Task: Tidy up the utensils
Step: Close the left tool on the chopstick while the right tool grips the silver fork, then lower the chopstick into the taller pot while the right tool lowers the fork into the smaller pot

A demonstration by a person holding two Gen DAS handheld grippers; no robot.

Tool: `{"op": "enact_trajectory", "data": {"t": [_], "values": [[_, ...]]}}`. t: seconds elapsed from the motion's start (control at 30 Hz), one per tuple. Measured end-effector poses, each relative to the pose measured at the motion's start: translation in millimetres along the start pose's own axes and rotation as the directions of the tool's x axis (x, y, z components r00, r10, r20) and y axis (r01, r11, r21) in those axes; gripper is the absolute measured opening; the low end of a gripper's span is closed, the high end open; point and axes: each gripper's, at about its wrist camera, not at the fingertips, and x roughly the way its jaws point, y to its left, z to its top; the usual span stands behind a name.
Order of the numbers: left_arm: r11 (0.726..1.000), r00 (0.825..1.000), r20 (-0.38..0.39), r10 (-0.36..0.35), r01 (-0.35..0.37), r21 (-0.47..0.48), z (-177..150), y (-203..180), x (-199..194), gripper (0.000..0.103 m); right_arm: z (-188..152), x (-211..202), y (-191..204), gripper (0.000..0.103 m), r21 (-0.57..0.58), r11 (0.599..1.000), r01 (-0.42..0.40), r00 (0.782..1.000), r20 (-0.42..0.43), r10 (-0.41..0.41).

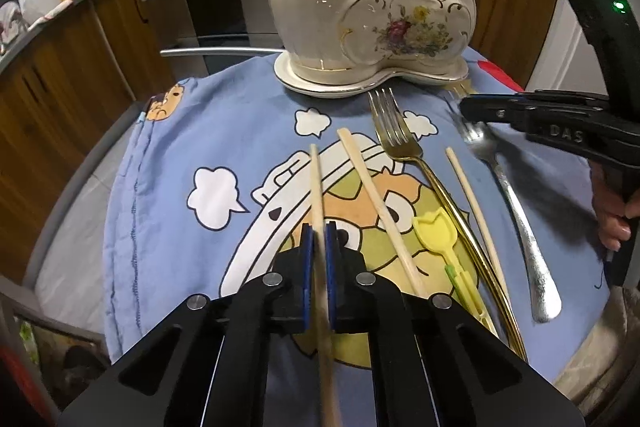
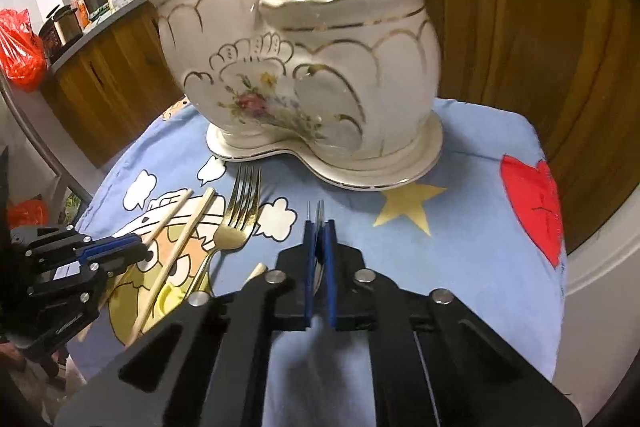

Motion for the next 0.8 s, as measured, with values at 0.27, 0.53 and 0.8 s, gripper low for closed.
{"op": "enact_trajectory", "data": {"t": [0.27,0.53,0.8], "values": [[1.0,0.999,0.045,-0.013,0.014,-0.022,-1.1,8.0,-12.4,0.006,-8.3,-50.4,-1.4,0.003,-0.009,1.0,0.001,0.993,0.119,0.0],[0.998,0.978,0.208,-0.021,0.034,-0.058,9.7,22.0,-51.8,0.006,5.7,-107.6,-2.2,0.002,-0.046,0.996,0.082,0.948,0.311,-0.063],[0.992,0.894,0.448,-0.012,0.068,-0.108,49.8,38.7,-94.2,0.006,45.3,-146.7,10.7,0.002,-0.063,0.982,0.18,0.845,0.52,-0.121]]}}
